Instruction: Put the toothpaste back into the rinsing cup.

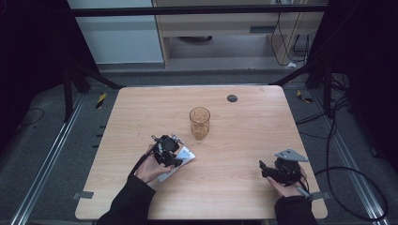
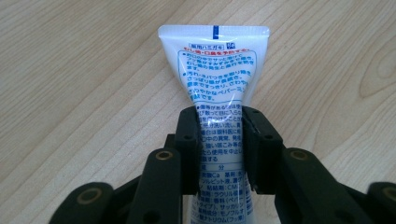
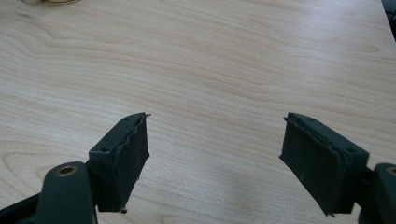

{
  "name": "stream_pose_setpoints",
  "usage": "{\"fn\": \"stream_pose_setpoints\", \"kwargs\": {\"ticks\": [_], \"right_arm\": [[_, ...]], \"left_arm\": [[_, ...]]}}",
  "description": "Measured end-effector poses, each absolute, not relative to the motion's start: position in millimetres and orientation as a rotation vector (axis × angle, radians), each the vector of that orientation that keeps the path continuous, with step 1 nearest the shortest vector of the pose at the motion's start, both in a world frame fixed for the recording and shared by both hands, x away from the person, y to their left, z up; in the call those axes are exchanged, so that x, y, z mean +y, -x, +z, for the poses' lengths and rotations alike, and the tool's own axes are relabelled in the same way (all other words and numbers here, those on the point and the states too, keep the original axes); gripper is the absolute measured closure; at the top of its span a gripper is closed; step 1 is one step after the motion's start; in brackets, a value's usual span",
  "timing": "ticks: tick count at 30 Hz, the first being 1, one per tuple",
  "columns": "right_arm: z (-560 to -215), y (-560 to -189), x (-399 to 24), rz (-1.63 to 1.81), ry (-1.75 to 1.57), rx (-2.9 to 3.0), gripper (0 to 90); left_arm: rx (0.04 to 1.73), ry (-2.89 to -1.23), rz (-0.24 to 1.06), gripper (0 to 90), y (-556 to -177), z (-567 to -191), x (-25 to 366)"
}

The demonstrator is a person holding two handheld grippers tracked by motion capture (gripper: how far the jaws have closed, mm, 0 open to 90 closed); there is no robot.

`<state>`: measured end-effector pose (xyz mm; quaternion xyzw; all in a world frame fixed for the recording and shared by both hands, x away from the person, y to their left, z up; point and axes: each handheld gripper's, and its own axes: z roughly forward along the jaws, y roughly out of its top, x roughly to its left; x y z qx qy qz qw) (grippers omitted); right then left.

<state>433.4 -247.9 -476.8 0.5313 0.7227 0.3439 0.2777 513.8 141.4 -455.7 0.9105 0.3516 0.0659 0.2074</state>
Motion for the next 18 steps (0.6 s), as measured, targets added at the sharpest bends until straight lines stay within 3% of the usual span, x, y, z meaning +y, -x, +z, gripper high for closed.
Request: {"fn": "stream_pose_setpoints", "kwargs": {"ticks": [9, 18], "right_arm": [[-477, -433, -249, 0.923, -1.428, 1.939, 23.1], [-476, -432, -249, 0.928, -1.424, 1.94, 23.3]], "left_arm": [[0.97, -2.519, 0.213, 73.3, -509, -451, 145], [0.966, -2.386, 0.267, 74.2, -498, -423, 163]]}}
